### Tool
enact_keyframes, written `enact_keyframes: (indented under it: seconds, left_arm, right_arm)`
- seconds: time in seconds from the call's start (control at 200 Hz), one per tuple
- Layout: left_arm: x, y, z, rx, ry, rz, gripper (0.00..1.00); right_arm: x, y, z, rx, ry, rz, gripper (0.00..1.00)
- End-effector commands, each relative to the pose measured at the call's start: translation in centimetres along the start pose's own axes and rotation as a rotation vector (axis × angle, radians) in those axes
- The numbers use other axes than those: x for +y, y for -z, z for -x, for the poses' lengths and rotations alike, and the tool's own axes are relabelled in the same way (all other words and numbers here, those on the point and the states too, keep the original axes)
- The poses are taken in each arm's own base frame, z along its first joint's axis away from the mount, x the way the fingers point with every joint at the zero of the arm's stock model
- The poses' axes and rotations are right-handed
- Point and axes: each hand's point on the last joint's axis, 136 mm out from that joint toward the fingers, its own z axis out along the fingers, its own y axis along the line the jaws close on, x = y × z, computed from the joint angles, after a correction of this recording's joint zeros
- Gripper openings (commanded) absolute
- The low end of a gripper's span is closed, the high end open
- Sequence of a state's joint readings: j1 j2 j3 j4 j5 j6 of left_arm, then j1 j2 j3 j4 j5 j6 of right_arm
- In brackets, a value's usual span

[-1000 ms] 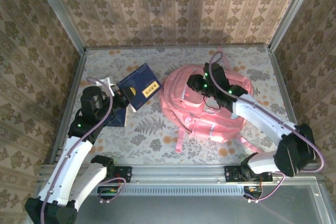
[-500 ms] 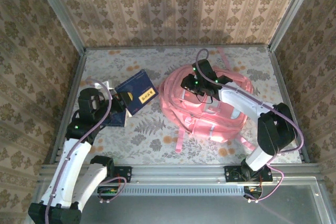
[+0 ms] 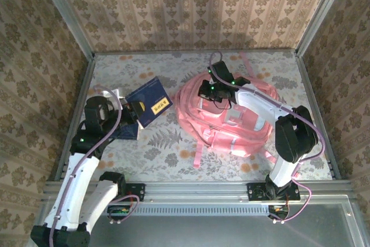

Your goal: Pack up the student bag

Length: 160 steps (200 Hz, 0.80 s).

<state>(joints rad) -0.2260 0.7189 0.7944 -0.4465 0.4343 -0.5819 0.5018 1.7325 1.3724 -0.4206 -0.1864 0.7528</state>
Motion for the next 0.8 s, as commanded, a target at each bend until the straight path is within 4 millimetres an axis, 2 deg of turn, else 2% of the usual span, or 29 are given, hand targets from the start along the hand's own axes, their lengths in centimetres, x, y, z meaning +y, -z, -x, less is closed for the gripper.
enact_keyframes:
  seconds: [0.0,0.115,0.31,0.365,0.395,0.415,0.475,0.54,0.63,0.795]
  left_arm:
    - [-0.3,1.1,1.7,-0.054,-0.045,0.029,0.00]
    - [0.1,0.7,1.4,-0.026,-0.029,0.046,0.00]
    - [0.4,-0.2,0.9,0.018,0.012,0.033,0.00]
    - [0.2,-0.5,0.7,0.038,0.030,0.013,0.00]
    - [0.0,-0.8,0.4,0.053,0.044,-0.011,0.00]
    - [-0.3,-1.0,0.3,0.062,0.055,-0.032,0.00]
    - [-1.4,-1.8,-0.3,0.102,0.099,-0.126,0.00]
    - [-2.7,-2.6,-1.0,0.155,0.164,-0.241,0.00]
    - [-3.3,-3.4,-1.7,0.207,0.253,-0.328,0.00]
    - [-4.1,-3.0,-2.2,0.244,0.281,-0.377,0.00]
  right_arm:
    - [3.1,3.1,-1.2,0.067,0.183,0.106,0.00]
    - [3.6,6.1,-2.5,0.096,0.264,0.163,0.00]
    - [7.5,12.2,-4.7,0.125,0.406,0.447,0.00]
    - [8.0,13.8,-5.0,0.112,0.435,0.494,0.00]
    - [7.8,13.9,-4.9,0.114,0.433,0.496,0.00]
    - [8.1,15.2,-4.8,0.087,0.442,0.517,0.00]
    - [7.9,16.4,-4.6,0.085,0.413,0.555,0.00]
    - [8.3,17.8,-3.7,0.061,0.380,0.641,0.00]
    - [8.6,19.5,-2.6,0.046,0.338,0.721,0.00]
    - [9.5,21.8,-2.1,0.040,0.357,0.799,0.00]
